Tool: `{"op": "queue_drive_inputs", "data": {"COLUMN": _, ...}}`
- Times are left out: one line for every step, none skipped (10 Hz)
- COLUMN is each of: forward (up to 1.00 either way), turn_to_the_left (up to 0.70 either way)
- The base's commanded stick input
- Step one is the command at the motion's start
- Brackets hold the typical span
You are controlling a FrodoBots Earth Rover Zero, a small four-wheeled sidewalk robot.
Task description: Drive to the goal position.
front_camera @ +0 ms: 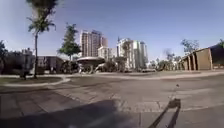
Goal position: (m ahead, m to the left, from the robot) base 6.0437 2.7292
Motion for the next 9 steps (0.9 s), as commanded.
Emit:
{"op": "queue_drive_inputs", "data": {"forward": 0.70, "turn_to_the_left": 0.36}}
{"op": "queue_drive_inputs", "data": {"forward": 0.70, "turn_to_the_left": 0.33}}
{"op": "queue_drive_inputs", "data": {"forward": 0.70, "turn_to_the_left": 0.18}}
{"op": "queue_drive_inputs", "data": {"forward": 0.70, "turn_to_the_left": 0.05}}
{"op": "queue_drive_inputs", "data": {"forward": 0.70, "turn_to_the_left": 0.01}}
{"op": "queue_drive_inputs", "data": {"forward": 0.70, "turn_to_the_left": 0.01}}
{"op": "queue_drive_inputs", "data": {"forward": 0.70, "turn_to_the_left": 0.01}}
{"op": "queue_drive_inputs", "data": {"forward": 0.70, "turn_to_the_left": 0.01}}
{"op": "queue_drive_inputs", "data": {"forward": 0.70, "turn_to_the_left": 0.01}}
